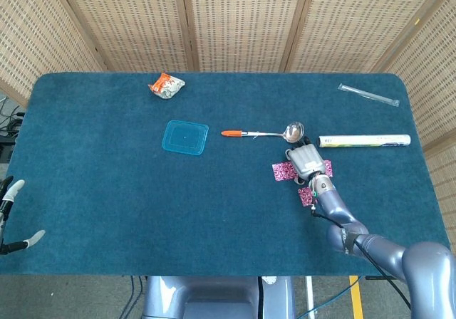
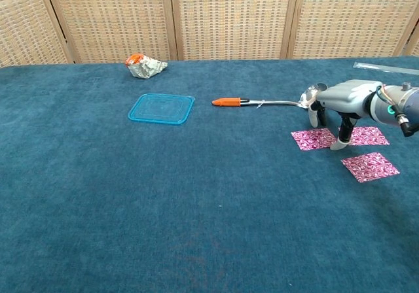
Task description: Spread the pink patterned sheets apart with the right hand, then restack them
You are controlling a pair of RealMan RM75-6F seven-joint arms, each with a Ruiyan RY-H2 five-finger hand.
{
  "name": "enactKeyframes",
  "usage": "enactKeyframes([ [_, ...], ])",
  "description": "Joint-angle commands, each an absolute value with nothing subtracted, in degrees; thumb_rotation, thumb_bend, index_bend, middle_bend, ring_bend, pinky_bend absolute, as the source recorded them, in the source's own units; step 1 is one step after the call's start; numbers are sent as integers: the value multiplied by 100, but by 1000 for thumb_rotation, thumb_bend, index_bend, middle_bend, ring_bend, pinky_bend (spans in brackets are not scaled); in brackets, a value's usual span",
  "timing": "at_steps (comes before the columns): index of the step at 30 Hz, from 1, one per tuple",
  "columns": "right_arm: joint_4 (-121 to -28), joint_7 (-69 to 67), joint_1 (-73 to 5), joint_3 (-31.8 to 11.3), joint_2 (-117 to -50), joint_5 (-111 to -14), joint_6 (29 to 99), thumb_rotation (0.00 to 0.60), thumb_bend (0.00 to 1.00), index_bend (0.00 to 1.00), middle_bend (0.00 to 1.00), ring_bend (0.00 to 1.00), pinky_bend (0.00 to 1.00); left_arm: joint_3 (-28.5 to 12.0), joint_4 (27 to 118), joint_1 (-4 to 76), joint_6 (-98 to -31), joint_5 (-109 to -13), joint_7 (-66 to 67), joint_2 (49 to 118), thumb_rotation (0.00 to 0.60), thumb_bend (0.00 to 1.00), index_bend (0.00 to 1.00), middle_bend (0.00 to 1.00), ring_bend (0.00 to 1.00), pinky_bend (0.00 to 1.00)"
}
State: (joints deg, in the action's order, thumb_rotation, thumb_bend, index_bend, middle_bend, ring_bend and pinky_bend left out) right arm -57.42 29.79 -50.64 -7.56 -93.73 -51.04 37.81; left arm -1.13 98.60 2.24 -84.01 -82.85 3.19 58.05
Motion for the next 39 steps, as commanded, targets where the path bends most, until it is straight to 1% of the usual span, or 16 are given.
enactKeyframes([
  [1,-5736,2985,-5069,-751,-9374,-5096,3782,600,208,348,358,171,75,-114,9861,224,-8401,-8284,322,5806,471,0,68,0,0,0],
  [39,-5849,3139,-5112,-617,-9414,-5019,3865,600,208,366,365,171,75,-99,9785,199,-8412,-8283,252,5817,471,0,68,0,0,0],
])
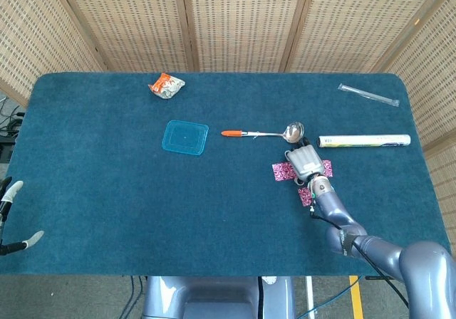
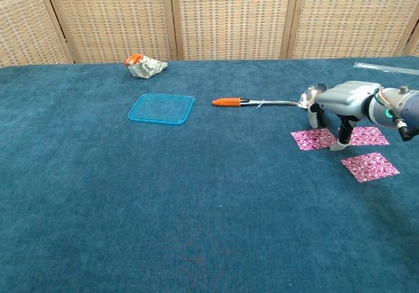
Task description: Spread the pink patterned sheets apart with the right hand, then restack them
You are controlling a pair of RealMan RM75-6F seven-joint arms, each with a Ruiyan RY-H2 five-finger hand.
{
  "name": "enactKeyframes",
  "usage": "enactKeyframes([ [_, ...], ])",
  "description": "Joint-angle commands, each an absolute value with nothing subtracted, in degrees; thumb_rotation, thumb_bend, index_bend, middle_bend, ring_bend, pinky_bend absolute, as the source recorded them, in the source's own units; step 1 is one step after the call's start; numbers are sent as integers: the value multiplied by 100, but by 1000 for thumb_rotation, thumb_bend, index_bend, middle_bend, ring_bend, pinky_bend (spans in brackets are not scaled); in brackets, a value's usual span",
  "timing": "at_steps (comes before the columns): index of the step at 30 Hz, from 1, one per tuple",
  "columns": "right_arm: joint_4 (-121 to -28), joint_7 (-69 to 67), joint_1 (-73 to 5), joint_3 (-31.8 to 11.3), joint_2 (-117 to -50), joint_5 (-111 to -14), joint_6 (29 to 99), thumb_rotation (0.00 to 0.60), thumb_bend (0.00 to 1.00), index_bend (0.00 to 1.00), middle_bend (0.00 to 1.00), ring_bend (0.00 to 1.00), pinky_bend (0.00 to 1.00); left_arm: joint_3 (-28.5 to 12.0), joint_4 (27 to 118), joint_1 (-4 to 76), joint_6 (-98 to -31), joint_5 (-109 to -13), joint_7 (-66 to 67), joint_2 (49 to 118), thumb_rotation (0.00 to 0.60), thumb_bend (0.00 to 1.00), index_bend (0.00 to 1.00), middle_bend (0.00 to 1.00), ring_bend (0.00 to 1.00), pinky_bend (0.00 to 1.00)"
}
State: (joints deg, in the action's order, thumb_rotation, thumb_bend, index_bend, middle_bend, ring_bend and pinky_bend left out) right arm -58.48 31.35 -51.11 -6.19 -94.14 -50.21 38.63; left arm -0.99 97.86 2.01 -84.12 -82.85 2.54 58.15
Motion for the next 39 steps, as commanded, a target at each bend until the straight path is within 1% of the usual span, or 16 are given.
enactKeyframes([
  [1,-5848,3142,-5111,-614,-9415,-5015,3866,600,209,366,365,171,75,-97,9782,198,-8411,-8283,249,5818,471,0,68,0,0,0],
  [7,-5852,3159,-5107,-588,-9422,-5005,3861,600,208,366,365,171,75,-96,9775,197,-8413,-8290,243,5817,471,0,68,0,0,0],
  [23,-5819,3134,-5084,-538,-9452,-5049,3863,600,257,429,376,171,75,-98,9761,197,-8405,-8280,246,5830,469,0,68,0,0,0],
  [30,-5795,3072,-5066,-542,-9470,-5095,3871,600,260,453,387,173,76,-99,9750,197,-8395,-8268,245,5836,471,0,68,0,0,0],
  [32,-5795,3060,-5064,-545,-9469,-5119,3885,600,270,459,390,175,76,-100,9748,198,-8393,-8266,244,5838,470,0,68,0,0,0],
  [35,-5789,3037,-5056,-551,-9471,-5138,3893,600,315,469,395,178,77,-97,9745,202,-8382,-8266,245,5842,472,0,68,0,0,0],
  [39,-5772,2989,-5037,-553,-9476,-5171,3892,600,339,480,400,183,81,-97,9742,200,-8385,-8265,243,5845,472,0,68,0,0,0],
])
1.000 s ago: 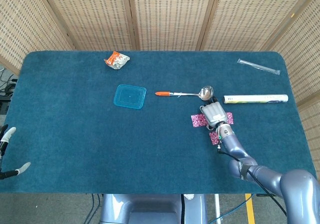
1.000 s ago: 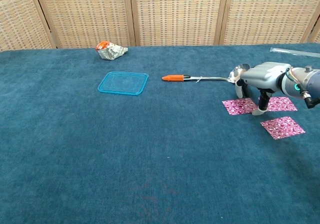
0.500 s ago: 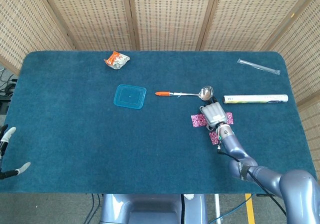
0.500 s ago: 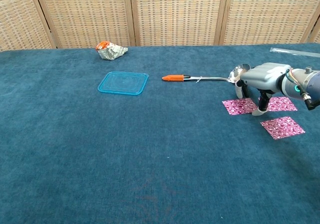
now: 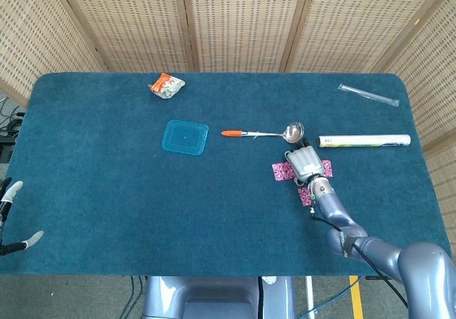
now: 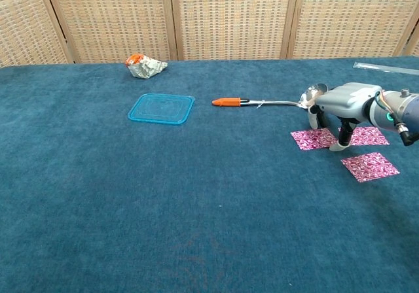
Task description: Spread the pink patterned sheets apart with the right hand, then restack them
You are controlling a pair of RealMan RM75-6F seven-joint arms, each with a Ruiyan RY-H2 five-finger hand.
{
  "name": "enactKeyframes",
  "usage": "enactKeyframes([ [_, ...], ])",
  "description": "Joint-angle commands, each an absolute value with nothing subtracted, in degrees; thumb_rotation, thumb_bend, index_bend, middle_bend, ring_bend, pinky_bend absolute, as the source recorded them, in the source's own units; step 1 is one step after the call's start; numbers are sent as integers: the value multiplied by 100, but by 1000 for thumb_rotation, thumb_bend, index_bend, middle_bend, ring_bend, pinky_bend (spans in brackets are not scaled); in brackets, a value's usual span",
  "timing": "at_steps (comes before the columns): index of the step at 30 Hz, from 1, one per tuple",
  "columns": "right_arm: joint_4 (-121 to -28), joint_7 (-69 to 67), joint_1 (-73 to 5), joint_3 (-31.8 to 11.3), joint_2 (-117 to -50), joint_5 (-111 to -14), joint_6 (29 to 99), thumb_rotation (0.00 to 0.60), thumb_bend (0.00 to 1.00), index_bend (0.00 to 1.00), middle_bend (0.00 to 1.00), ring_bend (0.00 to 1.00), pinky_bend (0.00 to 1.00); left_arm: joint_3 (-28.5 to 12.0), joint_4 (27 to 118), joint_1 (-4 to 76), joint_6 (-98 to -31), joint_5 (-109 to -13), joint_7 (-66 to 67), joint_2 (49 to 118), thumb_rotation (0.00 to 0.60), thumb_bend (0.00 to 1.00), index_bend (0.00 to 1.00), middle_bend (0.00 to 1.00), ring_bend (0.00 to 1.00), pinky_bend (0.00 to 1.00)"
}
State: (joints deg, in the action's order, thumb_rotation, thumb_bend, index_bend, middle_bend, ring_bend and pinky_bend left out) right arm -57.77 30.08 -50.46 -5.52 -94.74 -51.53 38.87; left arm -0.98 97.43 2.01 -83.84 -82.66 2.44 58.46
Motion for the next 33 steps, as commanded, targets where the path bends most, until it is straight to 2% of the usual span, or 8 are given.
enactKeyframes([
  [1,-5770,2975,-5029,-556,-9471,-5184,3906,600,343,483,401,184,82,-97,9742,199,-8386,-8264,246,5844,471,0,68,0,0,0],
  [16,-5957,2858,-4964,-598,-9309,-5310,3983,600,351,486,403,189,82,-104,9759,196,-8400,-8267,260,5837,469,0,68,0,0,0],
  [33,-6809,2866,-4751,-547,-8704,-5435,4342,600,352,486,403,189,82,-116,9752,239,-8375,-8314,236,5857,470,0,68,0,0,0],
])
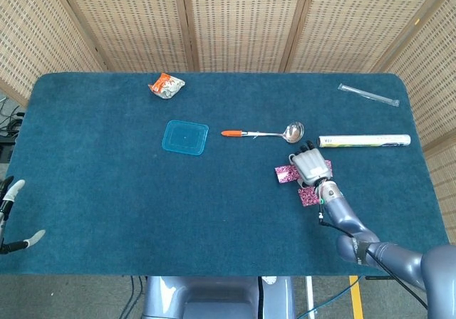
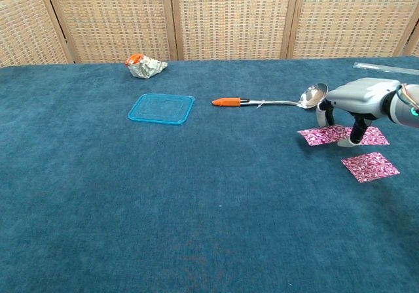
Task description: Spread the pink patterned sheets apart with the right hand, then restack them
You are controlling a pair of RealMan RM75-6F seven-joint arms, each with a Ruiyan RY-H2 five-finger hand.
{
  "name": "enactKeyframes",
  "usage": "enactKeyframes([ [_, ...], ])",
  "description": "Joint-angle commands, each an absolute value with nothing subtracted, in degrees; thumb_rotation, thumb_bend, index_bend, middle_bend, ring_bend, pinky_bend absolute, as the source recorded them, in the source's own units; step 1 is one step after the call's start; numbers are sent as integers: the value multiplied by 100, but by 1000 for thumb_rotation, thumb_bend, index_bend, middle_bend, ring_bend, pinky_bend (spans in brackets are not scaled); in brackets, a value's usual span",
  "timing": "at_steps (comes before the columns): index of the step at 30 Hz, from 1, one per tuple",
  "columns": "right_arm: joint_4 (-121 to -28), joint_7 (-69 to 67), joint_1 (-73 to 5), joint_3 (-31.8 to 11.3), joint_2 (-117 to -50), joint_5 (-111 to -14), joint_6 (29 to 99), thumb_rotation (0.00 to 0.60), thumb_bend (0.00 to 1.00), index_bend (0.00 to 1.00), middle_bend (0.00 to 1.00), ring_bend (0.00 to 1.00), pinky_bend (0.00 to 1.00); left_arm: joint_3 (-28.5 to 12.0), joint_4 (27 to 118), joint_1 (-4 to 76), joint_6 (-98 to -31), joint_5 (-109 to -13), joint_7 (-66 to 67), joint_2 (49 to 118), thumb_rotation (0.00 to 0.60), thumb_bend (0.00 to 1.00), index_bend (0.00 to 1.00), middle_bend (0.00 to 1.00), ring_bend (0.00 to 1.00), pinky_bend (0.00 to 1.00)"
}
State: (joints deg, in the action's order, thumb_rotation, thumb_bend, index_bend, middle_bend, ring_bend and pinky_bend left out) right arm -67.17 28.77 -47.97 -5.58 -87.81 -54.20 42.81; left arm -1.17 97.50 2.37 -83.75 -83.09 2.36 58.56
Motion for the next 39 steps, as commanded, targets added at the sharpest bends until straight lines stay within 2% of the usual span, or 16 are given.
enactKeyframes([
  [1,-6839,2862,-4739,-545,-8681,-5439,4360,600,351,486,403,189,82,-116,9753,239,-8377,-8318,236,5856,471,0,68,0,0,0],
  [19,-7673,2614,-4228,-305,-8041,-5866,4912,600,350,486,398,189,83,-97,9830,250,-8400,-8392,268,5836,469,0,68,0,0,0],
  [39,-7510,2011,-3702,40,-8026,-6720,5255,600,337,482,357,168,82,-74,9878,221,-8445,-8414,307,5826,471,0,68,0,0,0],
])
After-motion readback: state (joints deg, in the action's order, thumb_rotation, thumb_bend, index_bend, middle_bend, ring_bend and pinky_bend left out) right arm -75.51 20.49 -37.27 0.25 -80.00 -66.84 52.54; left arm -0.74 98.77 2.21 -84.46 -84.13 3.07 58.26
